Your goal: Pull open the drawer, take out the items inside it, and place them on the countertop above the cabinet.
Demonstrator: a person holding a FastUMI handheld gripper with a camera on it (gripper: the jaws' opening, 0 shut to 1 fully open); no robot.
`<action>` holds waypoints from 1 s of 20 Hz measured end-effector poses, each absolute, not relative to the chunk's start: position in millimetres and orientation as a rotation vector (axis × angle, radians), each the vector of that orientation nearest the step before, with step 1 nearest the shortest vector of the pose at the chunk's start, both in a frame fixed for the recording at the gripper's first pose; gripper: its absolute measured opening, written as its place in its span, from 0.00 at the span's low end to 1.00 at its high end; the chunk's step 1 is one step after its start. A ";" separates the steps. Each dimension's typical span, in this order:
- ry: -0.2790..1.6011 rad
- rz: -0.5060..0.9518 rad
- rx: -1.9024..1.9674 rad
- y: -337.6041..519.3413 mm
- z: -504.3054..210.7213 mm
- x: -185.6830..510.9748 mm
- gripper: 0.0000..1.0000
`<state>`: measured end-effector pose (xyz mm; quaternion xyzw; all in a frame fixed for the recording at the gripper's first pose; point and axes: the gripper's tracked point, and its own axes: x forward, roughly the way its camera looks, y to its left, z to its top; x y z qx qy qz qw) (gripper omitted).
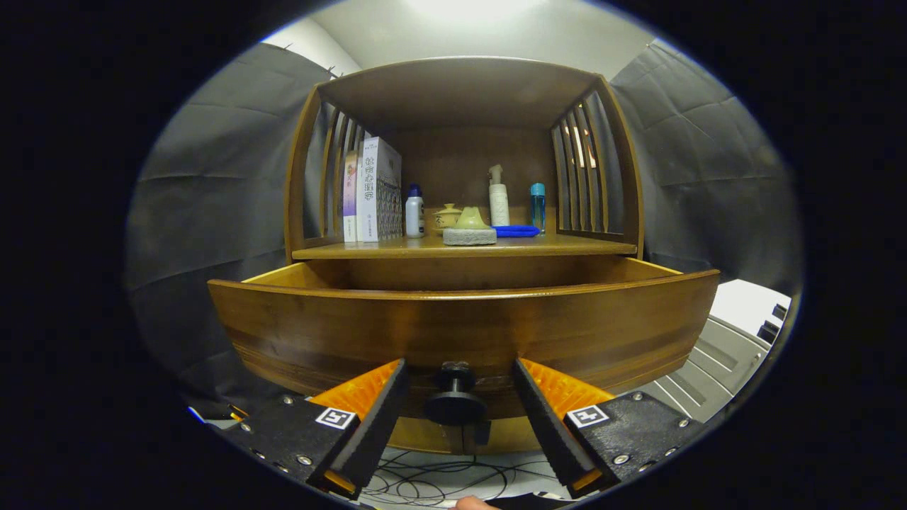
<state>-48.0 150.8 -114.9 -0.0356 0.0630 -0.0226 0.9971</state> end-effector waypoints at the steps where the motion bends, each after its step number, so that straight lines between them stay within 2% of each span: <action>1: 0.122 -0.047 -0.072 151.1 -113.7 -45.4 0.93; 20: 0.134 -0.052 -0.079 146.2 -109.7 6.0 0.93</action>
